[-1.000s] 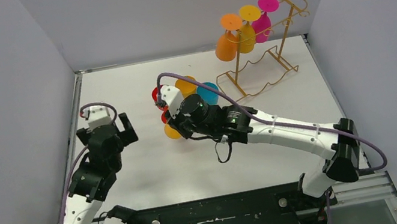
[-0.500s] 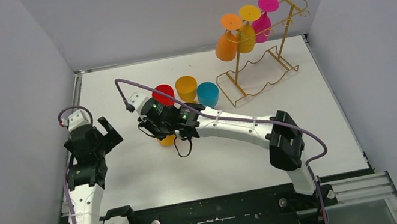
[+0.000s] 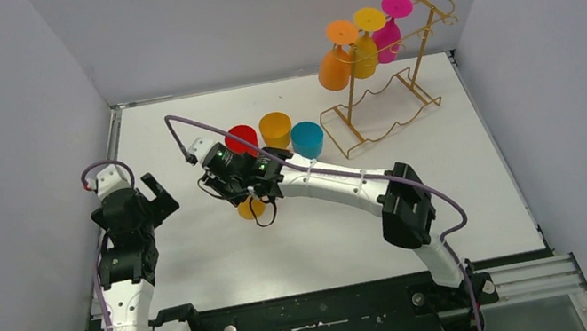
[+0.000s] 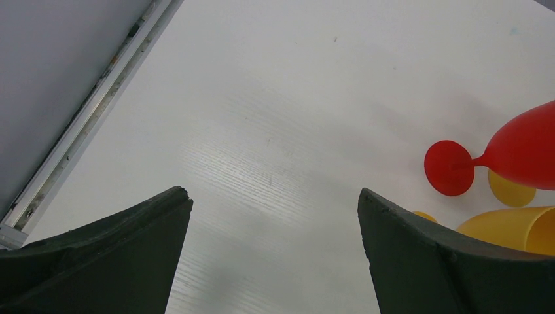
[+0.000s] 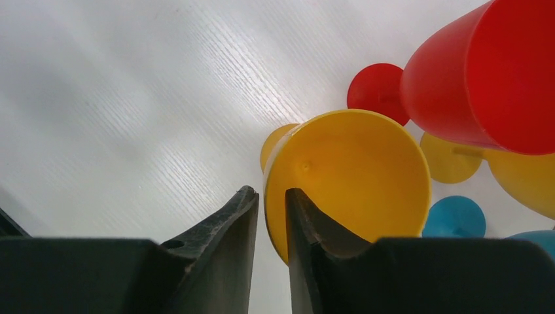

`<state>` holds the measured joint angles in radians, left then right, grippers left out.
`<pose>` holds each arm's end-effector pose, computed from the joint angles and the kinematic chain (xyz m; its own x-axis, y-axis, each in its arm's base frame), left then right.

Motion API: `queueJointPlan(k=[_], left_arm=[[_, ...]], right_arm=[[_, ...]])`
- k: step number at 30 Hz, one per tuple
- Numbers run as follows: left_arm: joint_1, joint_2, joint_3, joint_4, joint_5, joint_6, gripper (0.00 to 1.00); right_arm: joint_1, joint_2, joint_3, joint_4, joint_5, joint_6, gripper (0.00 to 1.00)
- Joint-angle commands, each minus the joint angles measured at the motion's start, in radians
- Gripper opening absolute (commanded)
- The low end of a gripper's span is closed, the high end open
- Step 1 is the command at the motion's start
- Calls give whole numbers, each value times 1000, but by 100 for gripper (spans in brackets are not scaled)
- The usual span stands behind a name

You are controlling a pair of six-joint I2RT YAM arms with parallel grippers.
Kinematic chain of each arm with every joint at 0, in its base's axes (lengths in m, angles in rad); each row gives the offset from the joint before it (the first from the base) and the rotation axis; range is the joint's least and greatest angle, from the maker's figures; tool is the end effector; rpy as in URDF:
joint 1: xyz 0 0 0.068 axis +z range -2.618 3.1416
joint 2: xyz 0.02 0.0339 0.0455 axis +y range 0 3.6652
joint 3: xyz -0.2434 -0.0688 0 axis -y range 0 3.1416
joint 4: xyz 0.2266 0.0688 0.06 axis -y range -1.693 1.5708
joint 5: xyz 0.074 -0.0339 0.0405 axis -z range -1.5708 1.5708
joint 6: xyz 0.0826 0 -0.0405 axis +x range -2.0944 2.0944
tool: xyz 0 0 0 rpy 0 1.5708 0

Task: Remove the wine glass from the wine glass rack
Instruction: Place the wine glass at the center of the board, then adjust the wine rack at the center of the board.

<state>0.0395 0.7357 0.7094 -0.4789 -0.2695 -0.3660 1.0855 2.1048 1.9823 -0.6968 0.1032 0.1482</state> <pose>0.2011 0.0300 0.2565 -0.3546 -0.3593 -0.8632 -0.4260 0.8839 -0.1929 0.2327 0.4230 0.2408 -0.4622 -0.5615 -0.6864 -0.7874 0.6159 0.0264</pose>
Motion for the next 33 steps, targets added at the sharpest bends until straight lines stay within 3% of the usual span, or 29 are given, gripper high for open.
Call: queueJointPlan(k=[1,5,8,12,16,23,28,31,33], left_arm=[[5,-4,7,53,-10,3,97],[6,-6,6,49,-6,7,97],[5,-7,5,51,-1,8,97],[6,-4,4,54,10,14,97],[5,-13,-3,74,82,41,97],[4,-19,-9,86,125,50,97],[5,-22,-17,99,155,57,97],[6,-17,-18,103,167,59,97],[5,-14,-19,105,170,61,97]], right_arm=[[-17,-6,60,10,15,9,31],[-28,-14,102,0,3,4,44],[-29,-47,152,-18,-2,0,46],[-29,-167,119,14,17,1,56],[-32,-348,-28,87,70,21,56],[-81,-721,-393,215,283,146,70],[-205,-925,-548,209,370,233,79],[-342,-977,-585,187,393,274,82],[-461,-977,-589,173,330,301,84]])
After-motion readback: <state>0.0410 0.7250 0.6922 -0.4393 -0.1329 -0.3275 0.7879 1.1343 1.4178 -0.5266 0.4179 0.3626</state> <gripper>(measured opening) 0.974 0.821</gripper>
